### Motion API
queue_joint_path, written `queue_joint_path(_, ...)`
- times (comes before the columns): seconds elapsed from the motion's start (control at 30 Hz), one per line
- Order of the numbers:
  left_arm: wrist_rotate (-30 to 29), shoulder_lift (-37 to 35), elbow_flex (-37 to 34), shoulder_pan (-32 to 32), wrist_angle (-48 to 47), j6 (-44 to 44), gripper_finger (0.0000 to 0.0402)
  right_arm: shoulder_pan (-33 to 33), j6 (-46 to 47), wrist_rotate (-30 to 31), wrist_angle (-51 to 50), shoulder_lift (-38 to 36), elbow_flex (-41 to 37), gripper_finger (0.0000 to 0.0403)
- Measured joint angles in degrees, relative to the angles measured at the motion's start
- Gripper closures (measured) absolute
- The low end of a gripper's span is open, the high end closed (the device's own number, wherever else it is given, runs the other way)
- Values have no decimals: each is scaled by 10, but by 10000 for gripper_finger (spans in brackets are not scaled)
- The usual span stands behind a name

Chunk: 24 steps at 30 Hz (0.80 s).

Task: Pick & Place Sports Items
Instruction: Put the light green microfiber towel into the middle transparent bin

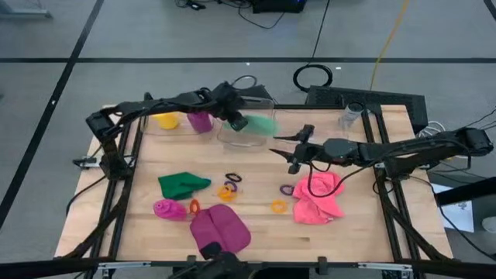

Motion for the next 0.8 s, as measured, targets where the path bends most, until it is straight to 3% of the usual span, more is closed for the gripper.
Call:
queue_joint_path(0.13, -27, 0, 0, 3, -1, -6, 394, 0, 0, 0, 2, 0, 0, 225)
queue_joint_path(0.53, -16, 0, 0, 3, 2, 25, 341, 0, 0, 0, 4, 0, 0, 230)
queue_joint_path(0.8, -16, 0, 0, 3, 3, 39, 398, 0, 0, 0, 4, 0, 0, 230)
